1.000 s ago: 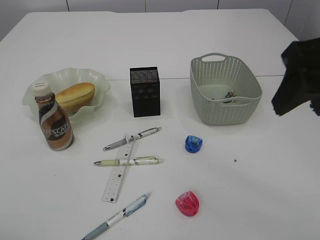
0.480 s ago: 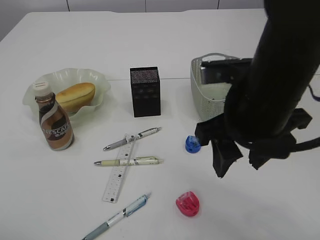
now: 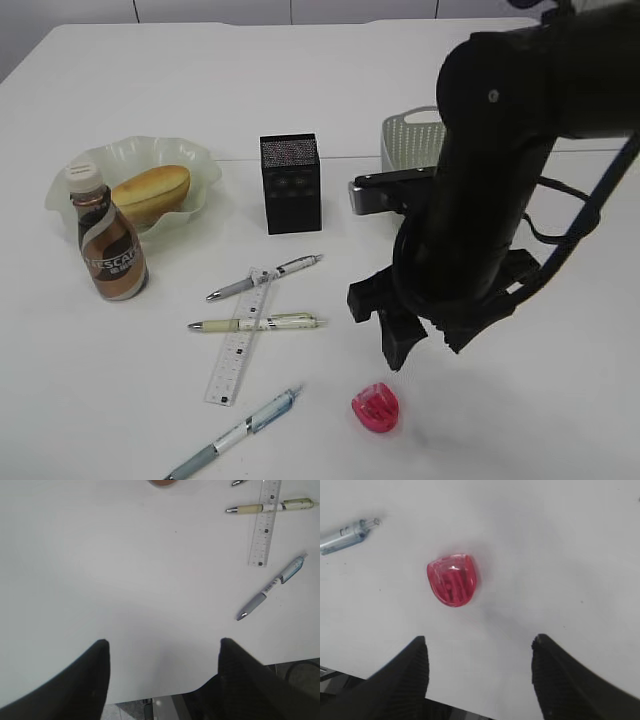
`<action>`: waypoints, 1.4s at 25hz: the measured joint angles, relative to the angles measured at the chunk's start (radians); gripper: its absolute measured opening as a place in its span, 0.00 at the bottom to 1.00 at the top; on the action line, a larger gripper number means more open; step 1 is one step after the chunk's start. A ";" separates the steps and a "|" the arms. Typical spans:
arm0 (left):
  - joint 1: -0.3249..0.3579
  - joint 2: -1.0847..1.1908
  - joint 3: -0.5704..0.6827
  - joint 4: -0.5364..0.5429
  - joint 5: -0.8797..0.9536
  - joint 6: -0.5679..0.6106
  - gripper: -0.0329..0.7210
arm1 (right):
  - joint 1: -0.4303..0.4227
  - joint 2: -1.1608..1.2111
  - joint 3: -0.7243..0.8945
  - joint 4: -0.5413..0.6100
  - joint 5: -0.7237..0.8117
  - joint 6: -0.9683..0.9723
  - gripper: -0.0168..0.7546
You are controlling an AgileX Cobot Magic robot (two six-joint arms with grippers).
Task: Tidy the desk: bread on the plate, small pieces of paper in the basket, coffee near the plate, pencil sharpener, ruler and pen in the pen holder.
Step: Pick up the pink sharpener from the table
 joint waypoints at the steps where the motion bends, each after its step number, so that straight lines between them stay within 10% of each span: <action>1: 0.000 0.000 0.000 0.000 0.000 0.000 0.70 | 0.000 0.009 0.000 0.007 -0.014 -0.008 0.64; 35: 0.000 0.000 0.000 0.025 0.000 0.000 0.70 | 0.057 0.177 0.000 0.054 -0.148 -0.182 0.70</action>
